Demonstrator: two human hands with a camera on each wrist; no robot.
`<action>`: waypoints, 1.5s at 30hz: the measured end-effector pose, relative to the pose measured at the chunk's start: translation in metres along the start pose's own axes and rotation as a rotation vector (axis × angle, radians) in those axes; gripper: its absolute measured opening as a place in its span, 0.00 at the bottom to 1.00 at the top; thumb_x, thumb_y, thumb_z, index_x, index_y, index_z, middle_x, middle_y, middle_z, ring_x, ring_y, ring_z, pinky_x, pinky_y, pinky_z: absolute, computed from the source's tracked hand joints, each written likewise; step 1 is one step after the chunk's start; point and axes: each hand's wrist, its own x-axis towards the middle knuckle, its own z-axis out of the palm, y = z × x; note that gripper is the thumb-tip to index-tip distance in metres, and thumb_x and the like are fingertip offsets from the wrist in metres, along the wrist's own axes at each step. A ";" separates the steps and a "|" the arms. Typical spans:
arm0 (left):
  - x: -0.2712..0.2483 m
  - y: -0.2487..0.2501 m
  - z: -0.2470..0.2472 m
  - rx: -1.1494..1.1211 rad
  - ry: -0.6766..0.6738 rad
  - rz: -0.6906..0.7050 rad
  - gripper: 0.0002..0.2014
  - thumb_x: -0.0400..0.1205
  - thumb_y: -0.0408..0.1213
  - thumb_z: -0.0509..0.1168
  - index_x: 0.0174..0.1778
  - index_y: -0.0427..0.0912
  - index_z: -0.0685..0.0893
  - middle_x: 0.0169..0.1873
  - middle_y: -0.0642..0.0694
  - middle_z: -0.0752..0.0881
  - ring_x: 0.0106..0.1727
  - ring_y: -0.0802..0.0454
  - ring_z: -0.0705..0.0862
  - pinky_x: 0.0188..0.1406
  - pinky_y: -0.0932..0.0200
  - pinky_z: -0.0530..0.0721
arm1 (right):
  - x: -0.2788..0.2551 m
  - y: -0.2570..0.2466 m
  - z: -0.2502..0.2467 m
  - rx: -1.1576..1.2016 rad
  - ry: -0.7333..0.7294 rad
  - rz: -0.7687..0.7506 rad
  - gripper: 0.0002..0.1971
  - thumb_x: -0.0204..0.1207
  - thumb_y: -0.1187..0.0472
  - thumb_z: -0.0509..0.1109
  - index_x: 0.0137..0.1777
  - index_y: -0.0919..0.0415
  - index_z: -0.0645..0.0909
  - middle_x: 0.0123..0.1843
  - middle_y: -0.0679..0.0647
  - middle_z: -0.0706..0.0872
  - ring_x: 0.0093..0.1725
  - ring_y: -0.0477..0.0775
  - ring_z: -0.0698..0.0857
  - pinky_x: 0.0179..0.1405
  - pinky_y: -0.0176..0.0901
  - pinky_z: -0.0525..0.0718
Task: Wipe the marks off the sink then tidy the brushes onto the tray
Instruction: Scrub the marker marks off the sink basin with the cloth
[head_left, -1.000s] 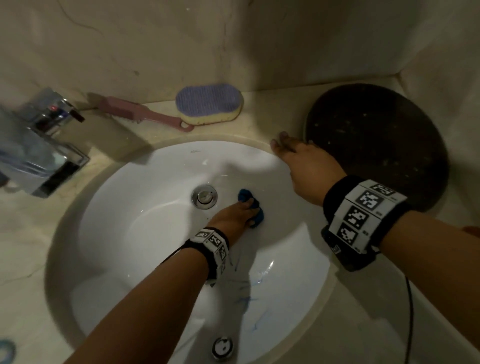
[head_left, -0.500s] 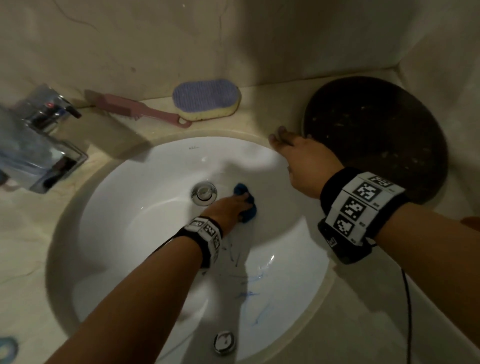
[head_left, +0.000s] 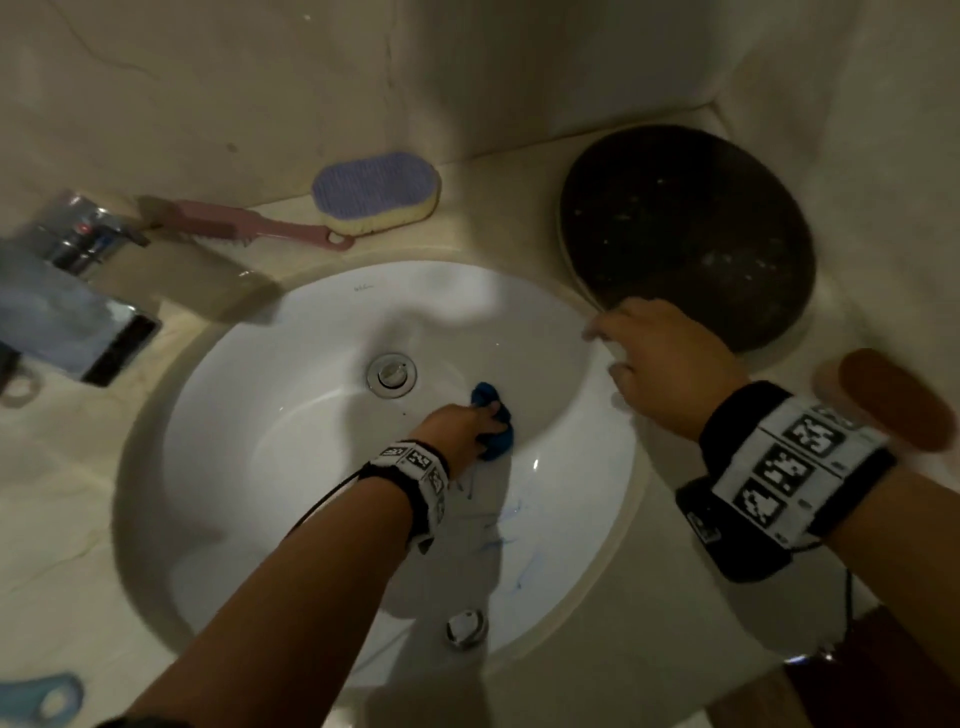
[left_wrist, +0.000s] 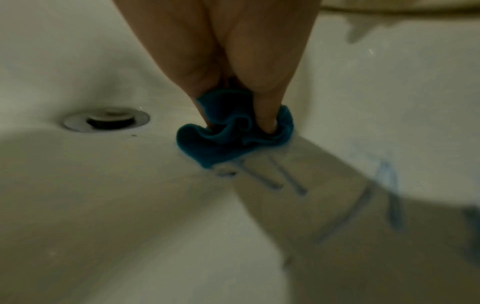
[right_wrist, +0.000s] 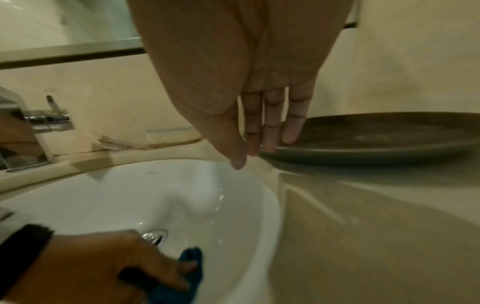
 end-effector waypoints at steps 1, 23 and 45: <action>0.004 0.004 -0.001 -0.025 0.046 -0.011 0.24 0.85 0.31 0.57 0.78 0.47 0.69 0.80 0.48 0.65 0.78 0.46 0.68 0.75 0.52 0.67 | -0.014 0.007 0.005 0.014 -0.011 0.066 0.20 0.76 0.65 0.65 0.68 0.54 0.75 0.66 0.56 0.74 0.64 0.58 0.76 0.62 0.50 0.76; -0.006 0.077 0.005 -0.332 -0.060 0.128 0.15 0.81 0.45 0.67 0.62 0.49 0.85 0.66 0.48 0.82 0.66 0.50 0.79 0.59 0.69 0.67 | -0.055 0.043 0.039 0.099 -0.129 0.354 0.37 0.78 0.48 0.65 0.83 0.49 0.50 0.84 0.60 0.53 0.83 0.61 0.55 0.81 0.52 0.57; -0.038 0.074 0.002 -0.173 -0.179 0.189 0.21 0.74 0.42 0.74 0.64 0.49 0.84 0.64 0.48 0.84 0.65 0.50 0.79 0.62 0.65 0.72 | -0.052 0.044 0.039 0.122 -0.115 0.360 0.36 0.78 0.49 0.66 0.82 0.49 0.52 0.84 0.58 0.54 0.83 0.60 0.55 0.81 0.53 0.57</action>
